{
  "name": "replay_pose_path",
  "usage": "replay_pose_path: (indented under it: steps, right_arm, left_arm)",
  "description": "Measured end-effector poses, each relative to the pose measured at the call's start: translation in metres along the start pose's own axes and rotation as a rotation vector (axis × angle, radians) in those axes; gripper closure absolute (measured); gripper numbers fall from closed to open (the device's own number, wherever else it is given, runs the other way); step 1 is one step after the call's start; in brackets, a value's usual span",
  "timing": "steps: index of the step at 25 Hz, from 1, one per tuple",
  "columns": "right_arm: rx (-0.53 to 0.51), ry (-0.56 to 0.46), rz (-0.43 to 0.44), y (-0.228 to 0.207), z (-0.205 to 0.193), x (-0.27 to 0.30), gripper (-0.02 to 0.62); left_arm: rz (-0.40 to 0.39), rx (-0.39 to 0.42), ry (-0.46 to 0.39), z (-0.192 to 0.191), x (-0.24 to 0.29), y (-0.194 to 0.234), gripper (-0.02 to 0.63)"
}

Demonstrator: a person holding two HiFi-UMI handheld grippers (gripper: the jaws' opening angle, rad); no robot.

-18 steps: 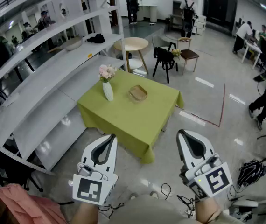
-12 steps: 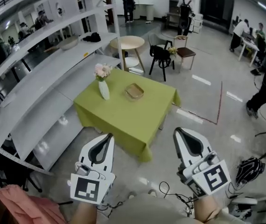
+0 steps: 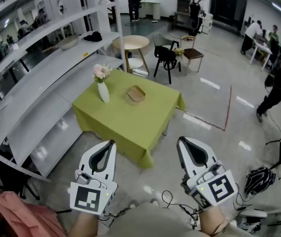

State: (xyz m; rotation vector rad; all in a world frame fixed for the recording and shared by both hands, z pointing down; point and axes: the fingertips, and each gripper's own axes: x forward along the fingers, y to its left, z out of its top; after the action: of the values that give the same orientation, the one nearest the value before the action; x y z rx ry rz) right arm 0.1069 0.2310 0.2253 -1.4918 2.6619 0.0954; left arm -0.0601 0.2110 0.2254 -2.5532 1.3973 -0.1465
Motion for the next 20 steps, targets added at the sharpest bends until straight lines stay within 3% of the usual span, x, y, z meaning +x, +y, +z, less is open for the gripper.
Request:
replay_pose_path:
  steps: [8, 20]
  right_arm:
    - [0.02, -0.004, 0.048, -0.012, -0.016, -0.027, 0.591]
    - [0.016, -0.008, 0.052, -0.031, -0.026, -0.032, 0.591]
  left_arm:
    - [0.059, 0.025, 0.026, -0.003, 0.0, -0.029, 0.6]
    - [0.063, -0.009, 0.032, -0.014, 0.01, -0.047, 0.6]
